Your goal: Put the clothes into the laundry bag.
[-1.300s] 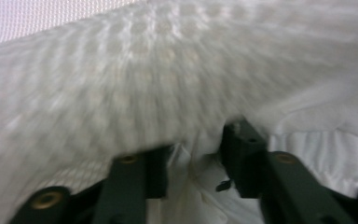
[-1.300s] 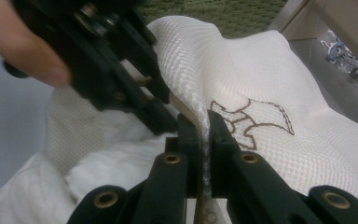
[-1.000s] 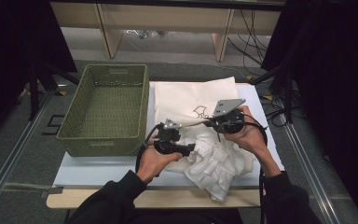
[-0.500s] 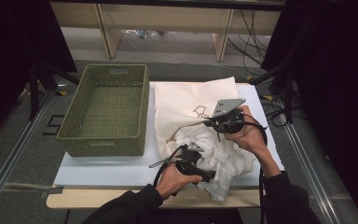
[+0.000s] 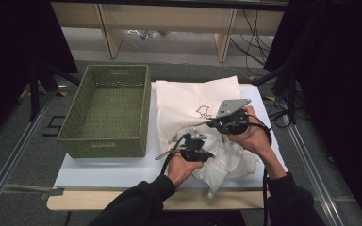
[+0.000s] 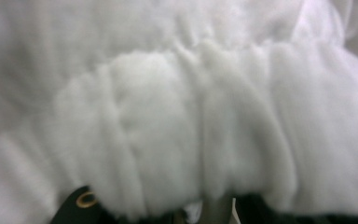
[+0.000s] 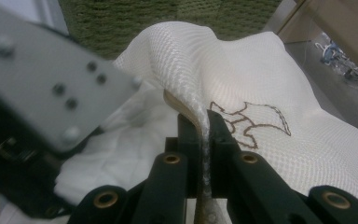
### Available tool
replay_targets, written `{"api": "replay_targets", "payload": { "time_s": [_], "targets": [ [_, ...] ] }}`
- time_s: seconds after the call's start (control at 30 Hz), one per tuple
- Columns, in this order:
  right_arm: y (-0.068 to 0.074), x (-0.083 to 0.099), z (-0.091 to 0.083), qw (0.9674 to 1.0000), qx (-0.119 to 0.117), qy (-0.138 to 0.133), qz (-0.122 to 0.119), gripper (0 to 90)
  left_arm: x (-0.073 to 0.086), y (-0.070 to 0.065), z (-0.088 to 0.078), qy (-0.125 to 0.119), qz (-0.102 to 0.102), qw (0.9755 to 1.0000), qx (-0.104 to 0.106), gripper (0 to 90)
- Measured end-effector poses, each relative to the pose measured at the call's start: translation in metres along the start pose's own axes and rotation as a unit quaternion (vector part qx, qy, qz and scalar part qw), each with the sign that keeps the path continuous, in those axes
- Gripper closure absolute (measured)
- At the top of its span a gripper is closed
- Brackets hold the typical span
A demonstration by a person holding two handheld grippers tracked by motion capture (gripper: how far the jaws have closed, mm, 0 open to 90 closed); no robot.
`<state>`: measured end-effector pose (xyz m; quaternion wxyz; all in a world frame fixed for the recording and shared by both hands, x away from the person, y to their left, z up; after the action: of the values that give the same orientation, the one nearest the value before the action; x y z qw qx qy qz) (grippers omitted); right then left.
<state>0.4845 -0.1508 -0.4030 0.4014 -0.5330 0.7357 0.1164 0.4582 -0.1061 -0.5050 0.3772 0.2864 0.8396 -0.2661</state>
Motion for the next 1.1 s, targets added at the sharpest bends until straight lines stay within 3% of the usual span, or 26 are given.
{"api": "replay_targets", "payload": {
  "time_s": [0.1, 0.2, 0.3, 0.37, 0.43, 0.47, 0.5, 0.53, 0.6, 0.67, 0.73, 0.83, 0.93, 1.1],
  "targets": [
    [0.001, -0.003, -0.002, 1.0000, -0.001, -0.004, -0.003, 87.4, -0.010, 0.007, -0.002, -0.012, -0.009, 0.9999, -0.006, 79.7],
    [0.001, -0.004, -0.004, 0.9999, -0.003, -0.008, -0.007, 87.5, -0.021, 0.014, 0.002, -0.034, -0.016, 0.9988, -0.031, 79.6],
    [0.000, -0.003, -0.003, 1.0000, 0.000, -0.007, -0.006, 87.4, -0.024, 0.022, 0.011, -0.038, -0.024, 0.9980, -0.045, 78.8],
    [-0.001, 0.000, -0.003, 1.0000, 0.000, -0.001, 0.002, 87.4, -0.020, 0.024, 0.016, -0.026, -0.010, 0.9987, -0.043, 78.2],
    [-0.001, 0.003, -0.002, 1.0000, -0.003, 0.001, 0.004, 87.4, -0.019, 0.023, 0.020, -0.028, -0.016, 0.9988, -0.037, 76.8],
    [-0.001, 0.004, -0.001, 1.0000, -0.004, 0.001, 0.007, 87.5, -0.014, 0.023, 0.021, -0.016, -0.011, 0.9995, -0.025, 74.8],
    [-0.003, 0.005, -0.001, 1.0000, 0.001, 0.003, 0.005, 87.4, -0.012, 0.022, 0.021, -0.013, -0.015, 0.9996, -0.019, 71.8],
    [-0.003, 0.006, -0.001, 1.0000, -0.001, 0.001, 0.005, 87.5, -0.013, 0.020, 0.020, -0.025, -0.035, 0.9989, -0.021, 68.6],
    [-0.002, 0.005, 0.000, 0.9999, -0.006, 0.001, 0.009, 87.4, -0.013, 0.016, 0.015, -0.028, -0.044, 0.9984, -0.024, 60.4],
    [-0.001, 0.004, 0.001, 0.9999, -0.010, 0.000, 0.002, 87.4, -0.009, 0.010, 0.007, -0.010, -0.041, 0.9991, -0.009, 48.8],
    [-0.001, 0.005, 0.001, 0.9999, -0.006, 0.001, 0.015, 87.5, -0.003, 0.005, -0.004, 0.007, -0.032, 0.9995, -0.003, 40.3],
    [-0.002, 0.006, 0.000, 0.9999, -0.007, 0.001, 0.010, 87.4, 0.007, 0.000, -0.017, 0.022, -0.031, 0.9993, 0.003, 29.0],
    [-0.002, 0.006, 0.000, 0.9999, -0.007, 0.003, 0.011, 87.4, 0.020, -0.004, -0.029, 0.039, -0.031, 0.9987, 0.013, 24.0],
    [-0.001, 0.006, 0.002, 0.9999, -0.008, 0.006, 0.012, 87.4, 0.042, -0.018, -0.032, 0.062, 0.009, 0.9978, 0.023, 19.3]
  ]
}}
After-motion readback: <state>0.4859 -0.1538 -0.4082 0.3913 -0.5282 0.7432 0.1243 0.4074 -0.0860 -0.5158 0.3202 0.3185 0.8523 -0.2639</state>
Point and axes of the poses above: each handheld gripper's, and its own axes: z roughly forward along the jaws, x roughly out of its underside, y roughly to its left, the point moved 9 cm from there along z, roughly forward along the jaws, and after that the axes turned 1 degree about -x, right-handed, at the moved point
